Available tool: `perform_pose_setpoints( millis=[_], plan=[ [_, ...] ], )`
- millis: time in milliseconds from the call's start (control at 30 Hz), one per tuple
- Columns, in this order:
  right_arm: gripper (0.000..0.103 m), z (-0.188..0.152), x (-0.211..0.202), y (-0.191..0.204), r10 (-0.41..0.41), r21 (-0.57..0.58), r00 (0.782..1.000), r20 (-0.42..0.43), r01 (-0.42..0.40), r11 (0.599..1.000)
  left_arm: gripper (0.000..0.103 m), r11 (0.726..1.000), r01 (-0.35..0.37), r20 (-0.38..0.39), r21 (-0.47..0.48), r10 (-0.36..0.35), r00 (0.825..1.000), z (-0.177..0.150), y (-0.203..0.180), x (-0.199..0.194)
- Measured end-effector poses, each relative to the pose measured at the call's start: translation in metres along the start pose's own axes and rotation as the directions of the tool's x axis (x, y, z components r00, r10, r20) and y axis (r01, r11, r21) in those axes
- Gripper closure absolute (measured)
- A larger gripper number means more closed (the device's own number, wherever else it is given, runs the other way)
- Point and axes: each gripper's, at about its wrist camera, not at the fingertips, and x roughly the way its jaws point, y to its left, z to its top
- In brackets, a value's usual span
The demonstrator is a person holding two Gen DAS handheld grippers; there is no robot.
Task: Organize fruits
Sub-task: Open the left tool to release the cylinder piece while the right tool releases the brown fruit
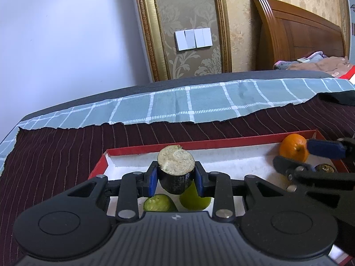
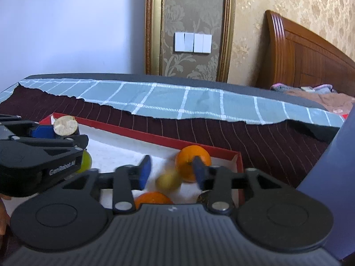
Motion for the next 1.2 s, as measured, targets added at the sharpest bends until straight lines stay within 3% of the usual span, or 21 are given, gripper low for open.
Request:
perform_pose_setpoints(
  millis=[33, 200, 267, 433, 733, 867, 1033, 1200],
  plan=[
    [0.045, 0.000, -0.001, 0.000, -0.005, -0.002, 1.000, 0.003, 0.005, 1.000, 0.070, 1.000, 0.003, -0.003, -0.004, -0.003, 1.000, 0.001, 0.000, 0.000],
    [0.041, -0.001, -0.008, -0.001, -0.010, 0.004, 1.000, 0.010, 0.010, 1.000, 0.070, 1.000, 0.014, -0.010, -0.007, -0.014, 1.000, 0.000, 0.000, -0.003],
    [0.028, -0.002, -0.012, -0.003, -0.021, 0.018, 1.000, 0.012, 0.021, 1.000, 0.067, 1.000, 0.014, -0.007, -0.011, -0.014, 1.000, 0.001, 0.001, -0.005],
    [0.001, -0.005, -0.035, -0.006, -0.103, 0.024, 0.993, 0.062, 0.102, 0.995, 0.031, 1.000, -0.013, 0.035, -0.006, 0.014, 0.999, 0.002, 0.002, -0.014],
    [0.000, -0.022, -0.089, -0.026, -0.131, 0.100, 0.987, 0.096, 0.121, 0.988, 0.030, 0.999, -0.010, 0.085, -0.034, 0.013, 0.996, -0.010, 0.017, -0.064],
    [0.000, -0.044, -0.116, -0.034, -0.126, 0.121, 0.986, 0.110, 0.112, 0.986, 0.024, 0.995, 0.023, 0.096, -0.092, -0.014, 0.995, -0.037, 0.034, -0.100],
    [0.000, -0.074, -0.139, -0.038, -0.032, 0.147, 0.993, 0.110, 0.016, 0.989, 0.024, 0.991, 0.070, 0.116, -0.110, -0.057, 0.992, -0.076, 0.040, -0.134],
    [0.000, -0.097, -0.150, -0.021, -0.051, 0.064, 0.994, 0.095, 0.045, 0.997, 0.024, 0.989, 0.112, 0.123, -0.098, -0.099, 0.987, -0.104, 0.030, -0.149]
  ],
)
